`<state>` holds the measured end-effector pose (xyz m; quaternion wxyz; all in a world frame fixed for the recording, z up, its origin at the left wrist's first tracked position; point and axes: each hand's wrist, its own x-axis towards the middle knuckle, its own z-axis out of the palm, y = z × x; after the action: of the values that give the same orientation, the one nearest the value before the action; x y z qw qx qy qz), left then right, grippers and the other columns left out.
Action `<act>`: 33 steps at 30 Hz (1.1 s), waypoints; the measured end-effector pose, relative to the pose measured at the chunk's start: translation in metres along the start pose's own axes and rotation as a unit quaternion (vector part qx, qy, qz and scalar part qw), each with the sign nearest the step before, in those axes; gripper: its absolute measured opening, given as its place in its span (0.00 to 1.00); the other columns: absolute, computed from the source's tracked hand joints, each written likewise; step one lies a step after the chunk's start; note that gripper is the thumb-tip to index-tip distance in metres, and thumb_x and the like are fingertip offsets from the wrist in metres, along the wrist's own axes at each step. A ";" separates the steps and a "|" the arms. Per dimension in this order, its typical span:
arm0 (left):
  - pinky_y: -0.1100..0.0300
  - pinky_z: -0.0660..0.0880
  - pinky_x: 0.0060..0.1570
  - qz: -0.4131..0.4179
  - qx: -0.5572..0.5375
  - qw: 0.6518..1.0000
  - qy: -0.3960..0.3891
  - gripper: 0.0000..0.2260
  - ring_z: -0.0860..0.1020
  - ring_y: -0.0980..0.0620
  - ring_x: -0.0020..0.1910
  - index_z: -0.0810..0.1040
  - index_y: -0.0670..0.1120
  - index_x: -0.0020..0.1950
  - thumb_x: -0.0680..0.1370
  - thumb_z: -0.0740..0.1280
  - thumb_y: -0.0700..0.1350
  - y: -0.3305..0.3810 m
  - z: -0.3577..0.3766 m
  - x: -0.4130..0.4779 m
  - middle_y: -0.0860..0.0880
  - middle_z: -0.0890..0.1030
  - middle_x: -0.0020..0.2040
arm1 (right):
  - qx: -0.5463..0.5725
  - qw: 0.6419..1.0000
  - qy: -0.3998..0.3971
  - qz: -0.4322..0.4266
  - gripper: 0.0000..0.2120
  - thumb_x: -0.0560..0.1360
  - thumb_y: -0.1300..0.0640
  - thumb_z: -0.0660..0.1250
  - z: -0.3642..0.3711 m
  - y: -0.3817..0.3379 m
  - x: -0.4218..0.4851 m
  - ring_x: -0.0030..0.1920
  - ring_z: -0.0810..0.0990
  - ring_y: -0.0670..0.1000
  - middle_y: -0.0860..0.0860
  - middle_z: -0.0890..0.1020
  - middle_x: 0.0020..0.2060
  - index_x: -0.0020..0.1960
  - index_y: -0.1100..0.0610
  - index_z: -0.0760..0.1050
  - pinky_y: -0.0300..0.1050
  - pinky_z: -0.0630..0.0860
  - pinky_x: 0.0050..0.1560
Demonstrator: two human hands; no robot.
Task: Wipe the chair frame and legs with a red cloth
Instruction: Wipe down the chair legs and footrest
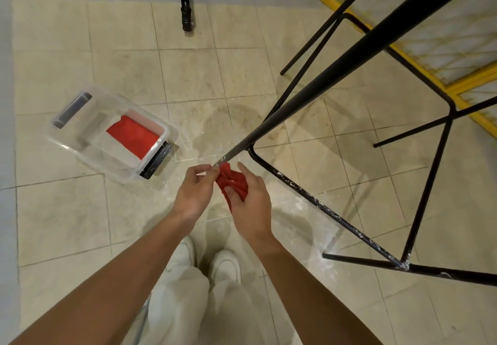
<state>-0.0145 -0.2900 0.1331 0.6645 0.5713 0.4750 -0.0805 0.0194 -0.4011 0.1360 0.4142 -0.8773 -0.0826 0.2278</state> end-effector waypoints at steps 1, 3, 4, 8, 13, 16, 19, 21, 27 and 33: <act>0.51 0.73 0.58 -0.005 -0.012 1.000 -0.010 0.16 0.77 0.49 0.53 0.70 0.50 0.63 0.78 0.62 0.55 -0.004 0.000 0.000 0.49 0.78 0.54 | 0.043 0.999 -0.005 0.030 0.23 0.76 0.59 0.67 0.004 -0.001 0.002 0.57 0.77 0.46 0.48 0.76 0.57 0.69 0.50 0.67 0.36 0.72 0.59; 0.53 0.74 0.54 -0.008 -0.040 0.999 -0.031 0.17 0.78 0.49 0.52 0.68 0.49 0.64 0.79 0.61 0.55 -0.011 0.001 0.004 0.48 0.78 0.54 | 0.111 0.991 -0.012 0.077 0.22 0.76 0.60 0.67 0.013 0.001 0.008 0.54 0.79 0.47 0.48 0.79 0.53 0.67 0.50 0.66 0.40 0.77 0.55; 0.54 0.74 0.54 -0.009 -0.055 0.997 -0.045 0.16 0.79 0.49 0.52 0.69 0.49 0.63 0.79 0.61 0.55 -0.013 0.002 0.005 0.49 0.78 0.54 | 0.135 0.986 -0.010 0.097 0.21 0.76 0.60 0.66 0.017 0.003 0.011 0.53 0.80 0.49 0.46 0.78 0.50 0.66 0.50 0.65 0.44 0.79 0.53; 0.55 0.73 0.55 0.011 -0.077 0.992 -0.098 0.13 0.79 0.52 0.51 0.75 0.52 0.56 0.80 0.57 0.57 -0.016 0.004 0.016 0.52 0.80 0.53 | 0.195 0.970 -0.002 0.147 0.14 0.77 0.55 0.65 0.019 0.009 0.026 0.51 0.81 0.53 0.45 0.77 0.47 0.61 0.50 0.67 0.39 0.78 0.36; 0.52 0.72 0.60 -0.033 -0.138 0.987 -0.074 0.17 0.79 0.50 0.53 0.77 0.51 0.55 0.78 0.58 0.61 -0.035 0.002 0.033 0.49 0.82 0.53 | 0.225 0.958 -0.071 0.160 0.11 0.79 0.49 0.62 0.025 0.016 0.032 0.47 0.81 0.56 0.55 0.81 0.54 0.60 0.50 0.70 0.32 0.69 0.27; 0.54 0.73 0.55 -0.072 -0.232 0.963 -0.120 0.22 0.79 0.49 0.54 0.79 0.50 0.58 0.76 0.60 0.64 -0.043 0.006 0.034 0.46 0.83 0.54 | 0.221 0.953 -0.109 0.175 0.14 0.80 0.48 0.58 0.030 0.013 0.032 0.35 0.78 0.49 0.54 0.81 0.48 0.62 0.53 0.70 0.38 0.69 0.29; 0.55 0.74 0.43 -0.081 -0.357 0.919 -0.144 0.25 0.81 0.48 0.46 0.74 0.45 0.66 0.76 0.61 0.60 -0.044 0.009 0.033 0.44 0.82 0.52 | 0.087 0.986 -0.100 0.097 0.14 0.80 0.47 0.56 0.038 0.015 0.031 0.43 0.80 0.51 0.54 0.80 0.50 0.60 0.54 0.69 0.44 0.77 0.40; 0.52 0.76 0.43 -0.061 -0.382 0.912 -0.134 0.26 0.81 0.46 0.48 0.69 0.44 0.69 0.76 0.63 0.58 -0.043 0.007 0.037 0.42 0.80 0.55 | 0.040 0.996 -0.067 0.036 0.14 0.79 0.46 0.59 0.041 0.020 0.032 0.49 0.81 0.53 0.53 0.79 0.51 0.58 0.55 0.70 0.52 0.79 0.50; 0.56 0.72 0.24 0.039 -0.278 0.960 -0.014 0.25 0.78 0.44 0.27 0.66 0.44 0.66 0.77 0.60 0.61 -0.034 0.003 0.055 0.37 0.76 0.42 | 0.055 0.995 -0.028 0.083 0.16 0.77 0.47 0.63 0.025 0.037 0.039 0.59 0.74 0.50 0.51 0.74 0.57 0.61 0.54 0.69 0.45 0.71 0.59; 0.59 0.77 0.39 0.119 -0.216 0.967 -0.056 0.12 0.78 0.54 0.51 0.67 0.55 0.64 0.80 0.60 0.50 -0.015 0.027 0.048 0.47 0.72 0.63 | 0.089 0.989 -0.009 0.119 0.17 0.78 0.50 0.61 0.020 0.047 0.045 0.56 0.73 0.46 0.50 0.74 0.60 0.65 0.54 0.69 0.34 0.66 0.47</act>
<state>0.0161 -0.2971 0.0848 0.8028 0.4609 0.3714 0.0720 0.0474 -0.4026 0.0747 0.4596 -0.8386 0.0394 0.2898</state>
